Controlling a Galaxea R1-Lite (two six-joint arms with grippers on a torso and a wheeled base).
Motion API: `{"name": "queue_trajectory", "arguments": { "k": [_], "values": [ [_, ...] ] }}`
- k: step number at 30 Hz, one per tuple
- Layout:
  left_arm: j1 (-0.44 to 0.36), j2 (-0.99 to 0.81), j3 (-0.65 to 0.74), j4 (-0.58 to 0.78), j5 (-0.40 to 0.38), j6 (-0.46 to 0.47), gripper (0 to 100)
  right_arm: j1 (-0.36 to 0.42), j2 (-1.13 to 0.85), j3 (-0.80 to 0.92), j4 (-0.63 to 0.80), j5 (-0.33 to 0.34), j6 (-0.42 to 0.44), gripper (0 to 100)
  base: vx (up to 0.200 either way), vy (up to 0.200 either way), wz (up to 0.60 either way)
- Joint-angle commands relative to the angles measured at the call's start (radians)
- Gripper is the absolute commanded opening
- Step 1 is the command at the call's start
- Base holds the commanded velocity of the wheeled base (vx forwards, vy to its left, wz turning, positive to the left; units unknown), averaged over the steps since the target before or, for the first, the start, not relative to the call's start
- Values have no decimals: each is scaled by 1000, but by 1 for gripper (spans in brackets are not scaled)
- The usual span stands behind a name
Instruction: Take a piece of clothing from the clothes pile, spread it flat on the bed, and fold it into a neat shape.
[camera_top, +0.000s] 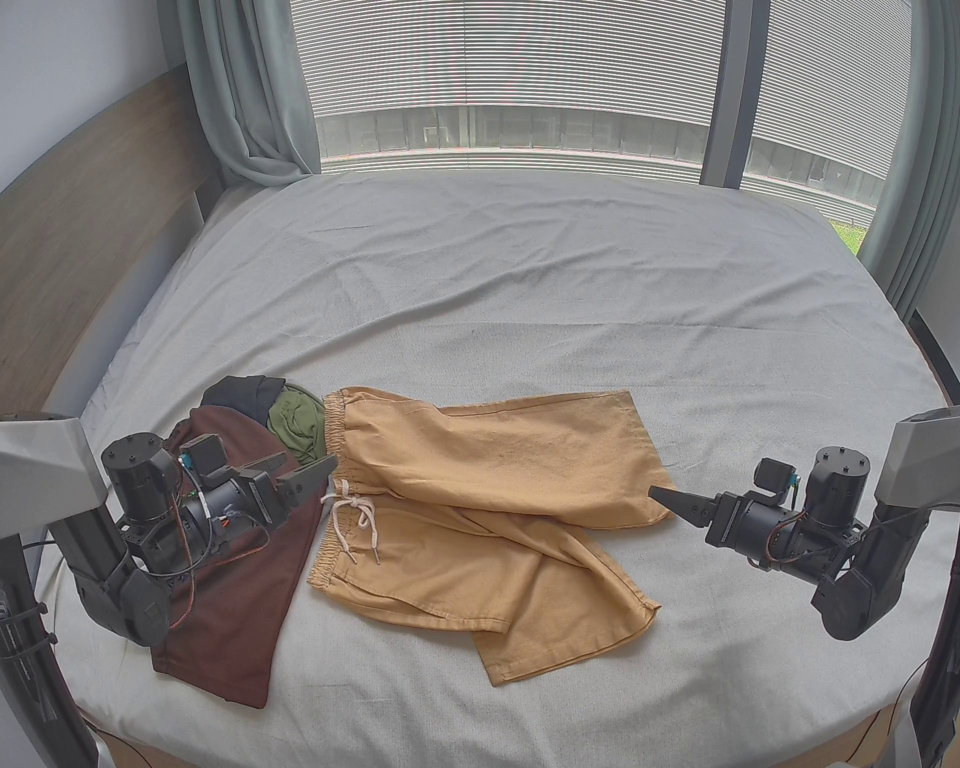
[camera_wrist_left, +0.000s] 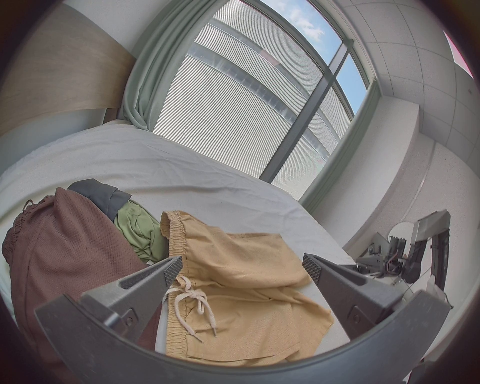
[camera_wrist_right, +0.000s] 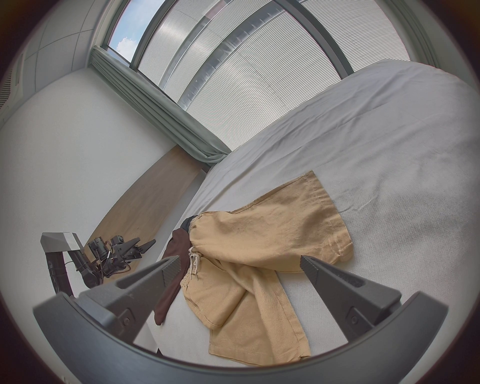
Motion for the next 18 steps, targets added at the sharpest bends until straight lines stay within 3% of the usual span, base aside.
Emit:
{"name": "queue_trajectory", "arguments": {
  "k": [1,18],
  "values": [
    [5,1,26,0,-6,24,100,-2,27,1,0,-2,-1,100,0,0,0],
    [3,13,26,0,-4,30,100,4,151,65,1,-5,-2,100,0,0,0]
  ]
}}
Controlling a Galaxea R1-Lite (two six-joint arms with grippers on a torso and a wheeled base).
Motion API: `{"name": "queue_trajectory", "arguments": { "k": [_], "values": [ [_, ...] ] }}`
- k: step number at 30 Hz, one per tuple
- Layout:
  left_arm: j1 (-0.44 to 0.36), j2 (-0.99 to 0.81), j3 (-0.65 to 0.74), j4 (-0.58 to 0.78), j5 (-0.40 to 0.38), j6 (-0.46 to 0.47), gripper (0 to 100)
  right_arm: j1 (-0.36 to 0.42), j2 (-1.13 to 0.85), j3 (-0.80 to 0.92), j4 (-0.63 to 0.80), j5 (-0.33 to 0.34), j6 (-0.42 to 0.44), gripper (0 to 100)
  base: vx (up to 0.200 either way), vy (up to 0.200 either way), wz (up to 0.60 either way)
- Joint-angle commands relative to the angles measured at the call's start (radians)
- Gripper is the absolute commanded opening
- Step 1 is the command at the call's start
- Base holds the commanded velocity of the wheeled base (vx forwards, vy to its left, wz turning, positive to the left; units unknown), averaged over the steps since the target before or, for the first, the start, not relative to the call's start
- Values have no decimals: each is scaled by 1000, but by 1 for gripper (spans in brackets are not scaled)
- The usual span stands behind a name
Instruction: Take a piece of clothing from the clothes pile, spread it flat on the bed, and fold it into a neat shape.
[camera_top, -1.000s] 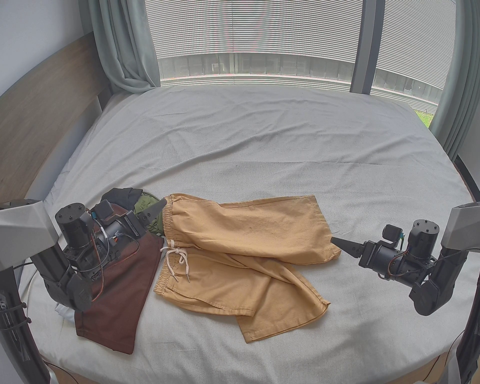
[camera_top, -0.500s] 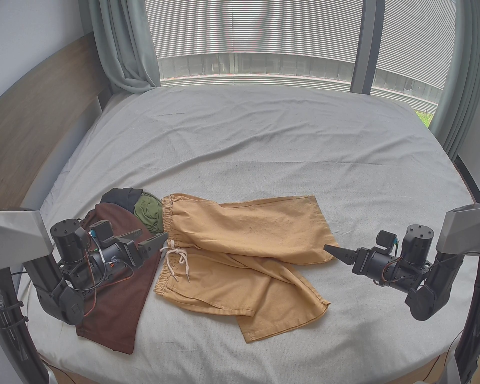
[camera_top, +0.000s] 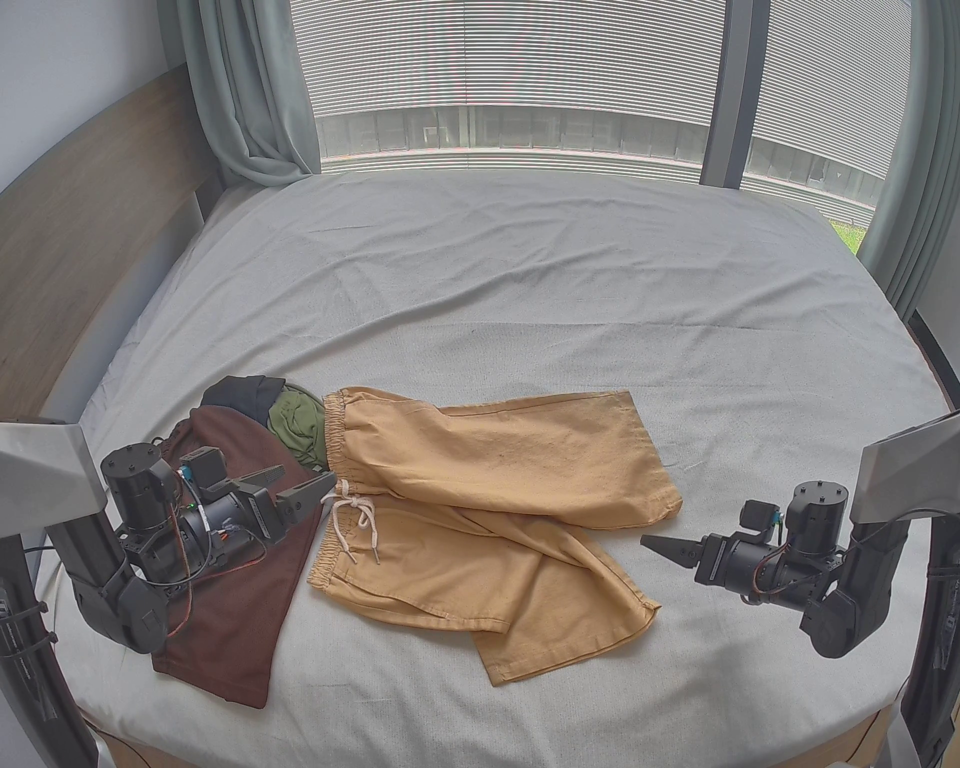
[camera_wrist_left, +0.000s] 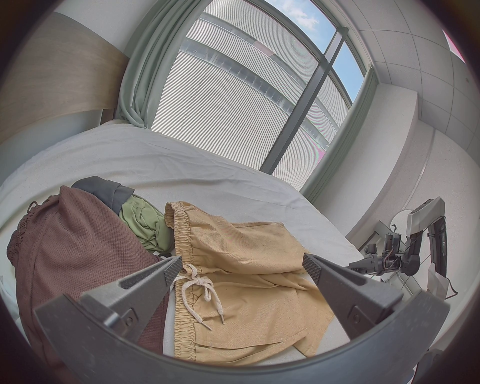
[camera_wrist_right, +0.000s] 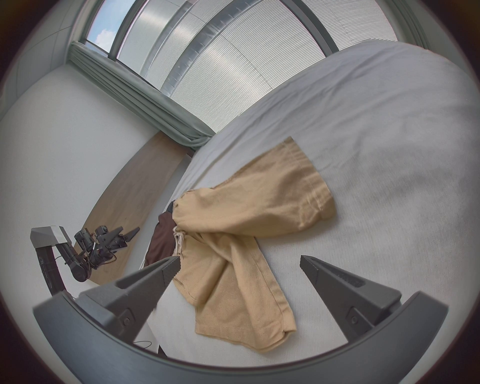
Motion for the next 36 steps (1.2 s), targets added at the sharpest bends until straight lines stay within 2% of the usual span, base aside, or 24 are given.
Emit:
{"name": "queue_trajectory", "arguments": {
  "k": [1,7,13,24,28,36],
  "values": [
    [-1,7,0,0,0,-1,100,3,32,10,-1,-1,4,100,0,0,0],
    [-4,7,-3,0,2,-2,100,6,58,51,-1,-2,38,100,0,0,0],
    [-3,11,-6,0,2,-4,100,22,96,62,-1,-47,73,100,0,0,0],
    [-3,13,-5,0,2,-5,100,42,153,94,-1,-43,87,100,0,0,0],
    [-4,11,-5,0,2,-5,100,60,165,82,-1,-47,147,100,0,0,0],
    [-4,13,-5,0,2,-5,100,60,163,53,-1,-54,185,100,0,0,0]
  ]
}}
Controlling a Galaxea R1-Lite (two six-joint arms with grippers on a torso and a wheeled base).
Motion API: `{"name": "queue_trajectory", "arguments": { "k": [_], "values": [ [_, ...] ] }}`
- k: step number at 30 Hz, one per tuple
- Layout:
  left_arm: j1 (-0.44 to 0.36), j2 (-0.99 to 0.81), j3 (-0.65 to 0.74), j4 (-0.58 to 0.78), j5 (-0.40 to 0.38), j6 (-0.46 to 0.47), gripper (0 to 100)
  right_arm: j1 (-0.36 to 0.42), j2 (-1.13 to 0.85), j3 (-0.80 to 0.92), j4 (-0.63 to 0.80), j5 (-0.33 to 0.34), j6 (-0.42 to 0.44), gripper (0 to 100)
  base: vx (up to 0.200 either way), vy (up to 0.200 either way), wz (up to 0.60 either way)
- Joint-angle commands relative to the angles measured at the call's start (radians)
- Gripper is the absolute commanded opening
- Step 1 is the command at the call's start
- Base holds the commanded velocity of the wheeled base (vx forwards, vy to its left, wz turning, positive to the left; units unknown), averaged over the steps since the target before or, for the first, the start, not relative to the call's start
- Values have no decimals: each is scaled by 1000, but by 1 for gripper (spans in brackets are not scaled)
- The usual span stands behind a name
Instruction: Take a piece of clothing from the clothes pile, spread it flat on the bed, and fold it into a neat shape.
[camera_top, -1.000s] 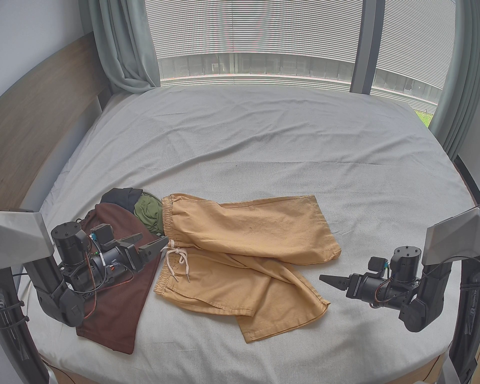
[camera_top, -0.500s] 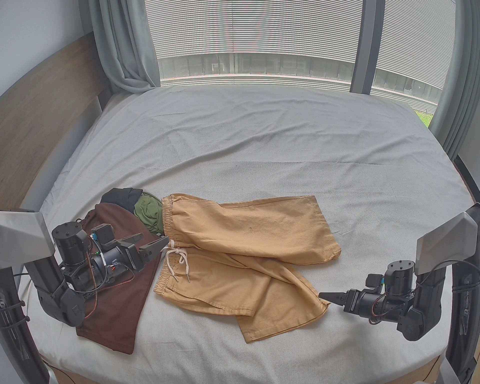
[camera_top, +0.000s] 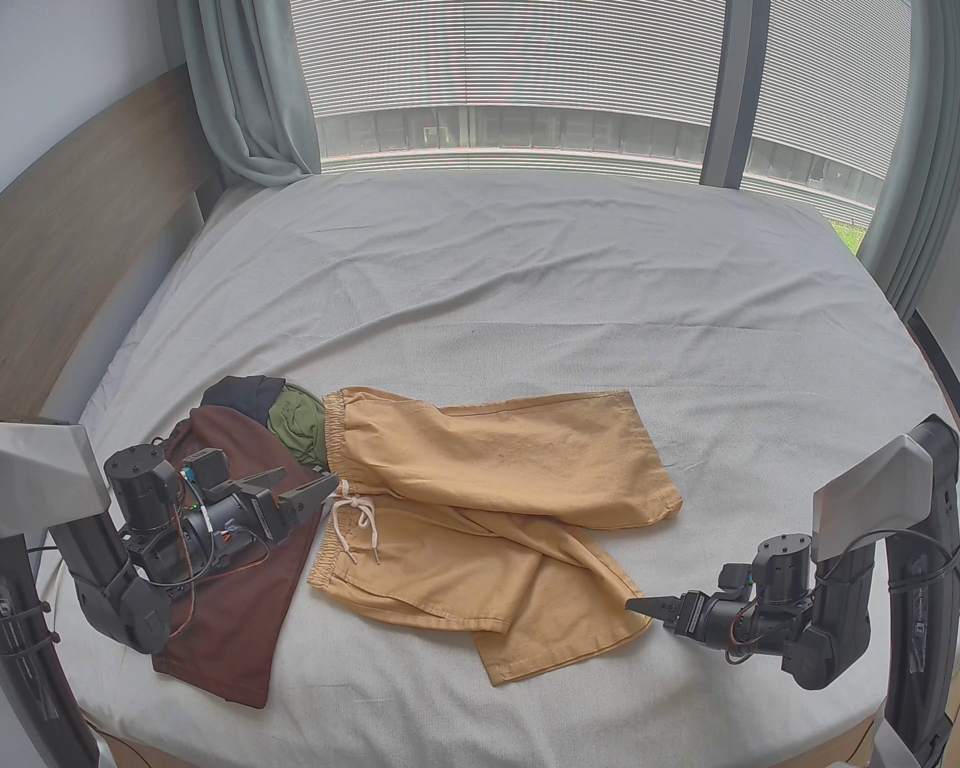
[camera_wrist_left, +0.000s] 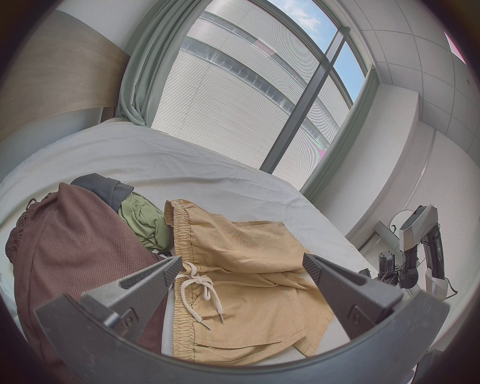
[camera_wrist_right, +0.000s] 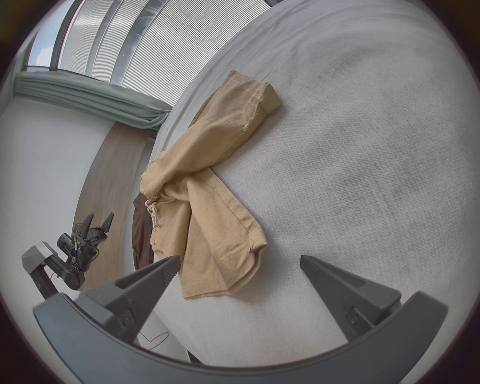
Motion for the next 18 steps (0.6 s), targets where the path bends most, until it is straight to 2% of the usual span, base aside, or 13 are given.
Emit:
{"name": "queue_trajectory", "arguments": {
  "k": [1,2,3,7,18],
  "values": [
    [0,1,0,0,0,0,100,4,9,-18,0,-24,4,100,0,0,0],
    [-2,1,0,0,0,0,100,6,10,-24,0,-31,4,100,0,0,0],
    [-2,1,0,0,0,0,100,9,12,-30,0,-37,6,0,0,0,0],
    [-2,1,1,0,0,0,100,15,24,-39,0,-57,7,0,0,0,0],
    [-5,1,3,0,0,0,100,11,18,-47,-1,-59,29,0,0,0,0]
  ]
}}
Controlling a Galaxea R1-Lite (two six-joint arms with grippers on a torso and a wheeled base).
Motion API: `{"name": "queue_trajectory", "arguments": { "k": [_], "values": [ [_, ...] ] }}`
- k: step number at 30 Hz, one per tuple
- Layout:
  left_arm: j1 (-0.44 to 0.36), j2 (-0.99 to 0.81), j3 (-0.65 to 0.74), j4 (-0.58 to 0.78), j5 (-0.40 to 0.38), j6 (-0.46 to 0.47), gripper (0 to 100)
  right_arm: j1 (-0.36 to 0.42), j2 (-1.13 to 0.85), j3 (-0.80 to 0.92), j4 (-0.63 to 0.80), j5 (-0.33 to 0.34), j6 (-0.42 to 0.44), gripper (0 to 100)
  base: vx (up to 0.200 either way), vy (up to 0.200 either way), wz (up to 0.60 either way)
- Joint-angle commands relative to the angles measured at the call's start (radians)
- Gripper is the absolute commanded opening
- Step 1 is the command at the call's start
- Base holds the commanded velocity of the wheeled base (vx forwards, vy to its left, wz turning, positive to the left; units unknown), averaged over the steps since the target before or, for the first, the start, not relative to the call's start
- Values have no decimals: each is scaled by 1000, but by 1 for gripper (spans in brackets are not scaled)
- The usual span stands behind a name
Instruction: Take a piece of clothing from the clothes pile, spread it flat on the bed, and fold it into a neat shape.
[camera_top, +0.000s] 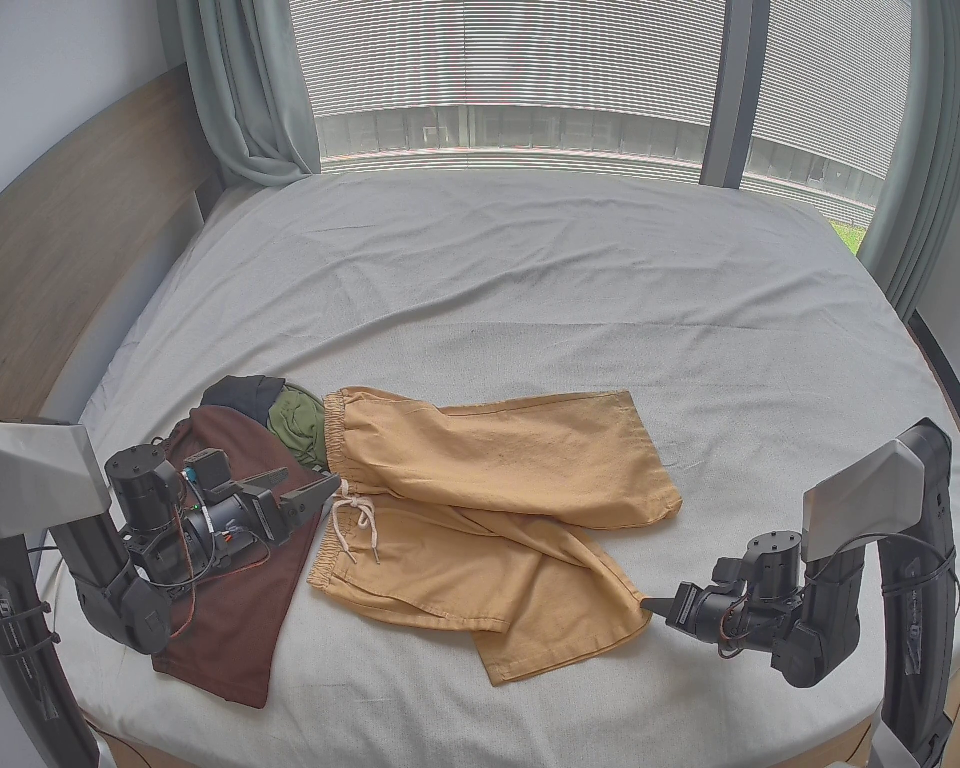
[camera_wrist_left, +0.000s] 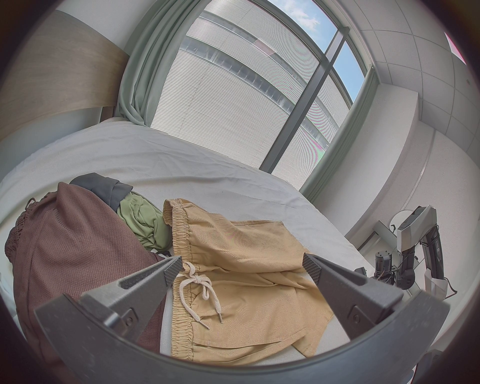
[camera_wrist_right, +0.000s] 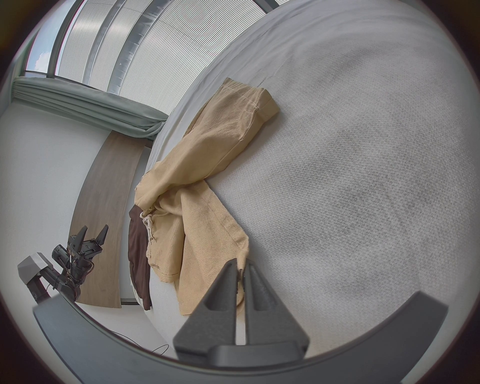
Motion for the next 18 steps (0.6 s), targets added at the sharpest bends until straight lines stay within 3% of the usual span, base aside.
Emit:
{"name": "queue_trajectory", "arguments": {
  "k": [1,7,18],
  "values": [
    [0,1,1,0,0,0,100,-11,-10,-2,-1,-1,-2,0,0,0,0],
    [-2,5,0,0,0,0,100,-78,-78,-30,0,1,-6,0,0,0,0],
    [-3,5,1,0,0,0,100,-123,-63,-79,0,-2,-14,0,0,0,0]
  ]
}}
